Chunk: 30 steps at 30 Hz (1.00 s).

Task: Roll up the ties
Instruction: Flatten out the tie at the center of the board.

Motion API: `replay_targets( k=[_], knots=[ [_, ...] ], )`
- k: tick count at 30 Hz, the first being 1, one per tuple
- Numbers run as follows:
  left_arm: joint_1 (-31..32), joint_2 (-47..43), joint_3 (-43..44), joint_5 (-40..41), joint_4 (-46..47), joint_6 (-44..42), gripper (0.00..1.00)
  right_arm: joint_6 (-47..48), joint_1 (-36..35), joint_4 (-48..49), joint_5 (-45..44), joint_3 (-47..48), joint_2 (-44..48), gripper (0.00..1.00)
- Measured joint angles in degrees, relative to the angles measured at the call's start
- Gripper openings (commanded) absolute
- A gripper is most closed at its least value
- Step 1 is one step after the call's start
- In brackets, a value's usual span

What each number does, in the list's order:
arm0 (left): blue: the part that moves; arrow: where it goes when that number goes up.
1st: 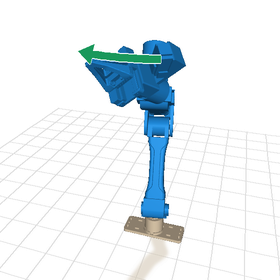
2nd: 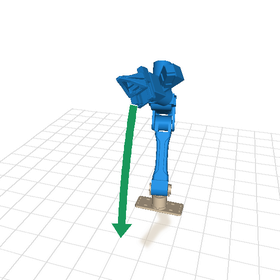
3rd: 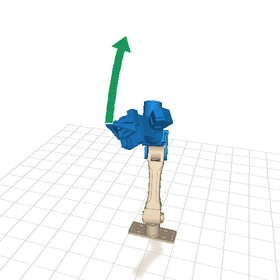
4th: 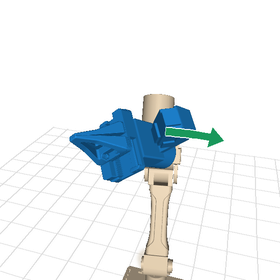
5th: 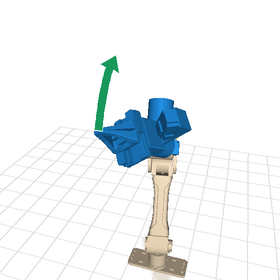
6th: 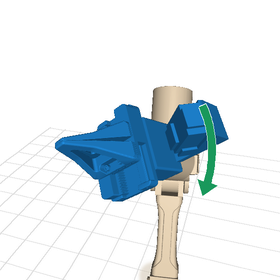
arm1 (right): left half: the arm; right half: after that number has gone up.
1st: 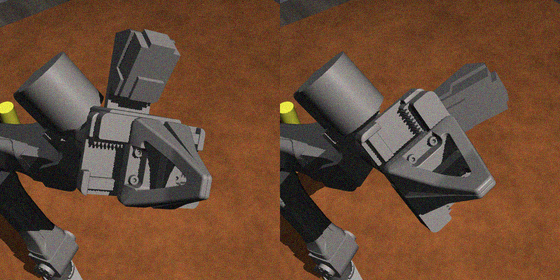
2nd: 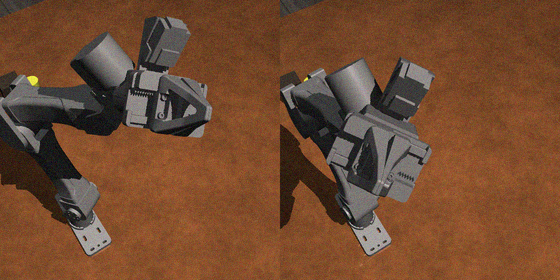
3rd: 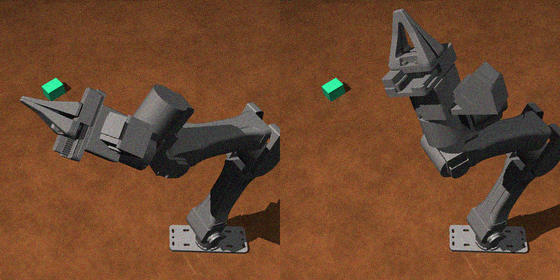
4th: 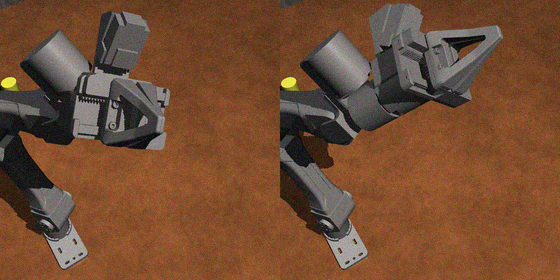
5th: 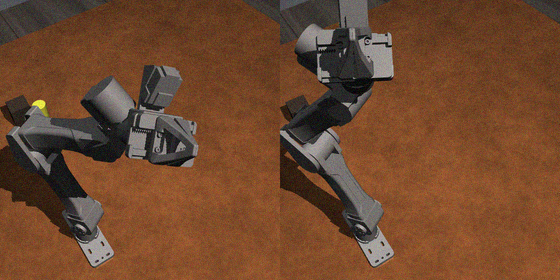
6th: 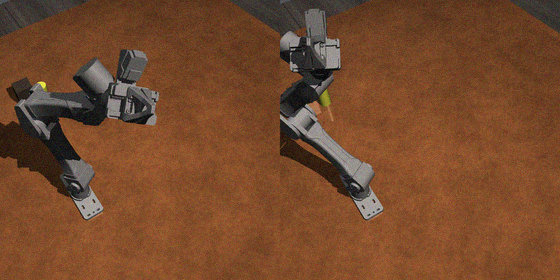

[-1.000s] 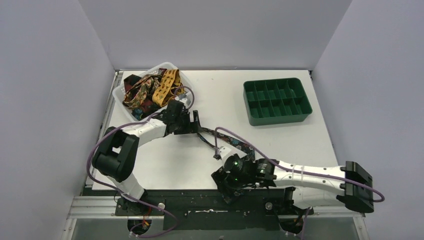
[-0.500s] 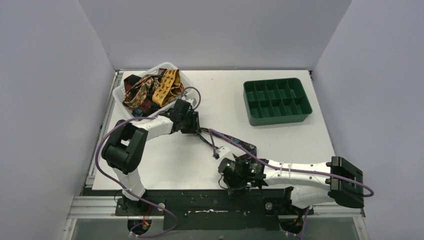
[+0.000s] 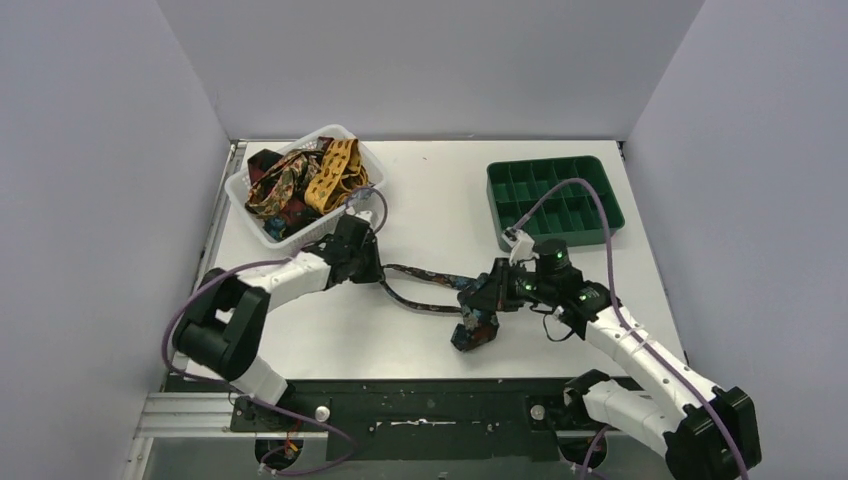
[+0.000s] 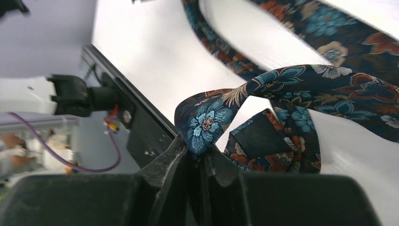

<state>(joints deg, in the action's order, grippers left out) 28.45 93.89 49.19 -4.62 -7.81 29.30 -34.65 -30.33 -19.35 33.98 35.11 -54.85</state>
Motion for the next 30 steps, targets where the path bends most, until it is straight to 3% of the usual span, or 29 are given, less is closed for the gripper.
replay_targets(
  k=[7, 10, 14, 17, 19, 20, 27, 30],
  knots=[
    [-0.07, -23.91, -12.41, 6.69, -5.35, 7.65, 0.0, -3.72, 14.95, 7.43, 16.72, -1.2, -2.43, 0.07],
    [-0.11, -35.15, -16.7, 9.01, -9.22, 11.72, 0.0, -1.86, 17.27, 5.64, 16.92, -0.83, -8.2, 0.23],
    [-0.11, -46.47, -21.22, 11.72, -14.99, 17.2, 0.0, 4.55, 17.51, -5.4, 2.25, 3.98, -15.04, 0.58],
    [-0.11, -51.82, -23.8, 13.05, -18.64, 20.59, 0.0, 8.28, 17.66, -10.23, -9.11, 9.05, -17.22, 0.62],
    [-0.11, -53.59, -24.5, 14.03, -20.9, 22.29, 0.0, 10.16, 17.59, -12.41, -14.19, 12.04, -17.46, 0.77],
    [-0.11, -53.81, -24.5, 14.67, -21.75, 22.88, 0.0, 10.8, 17.29, -13.27, -16.46, 13.4, -17.38, 0.81],
    [-0.11, -52.26, -23.19, 18.43, -25.49, 24.5, 0.0, 12.33, 8.39, -20.35, -30.51, 15.91, -14.8, 0.86],
    [-0.11, -51.17, -22.75, 18.82, -25.46, 24.46, 0.16, 9.84, 7.41, -21.4, -33.94, 14.01, -13.92, 0.86]
  ],
)
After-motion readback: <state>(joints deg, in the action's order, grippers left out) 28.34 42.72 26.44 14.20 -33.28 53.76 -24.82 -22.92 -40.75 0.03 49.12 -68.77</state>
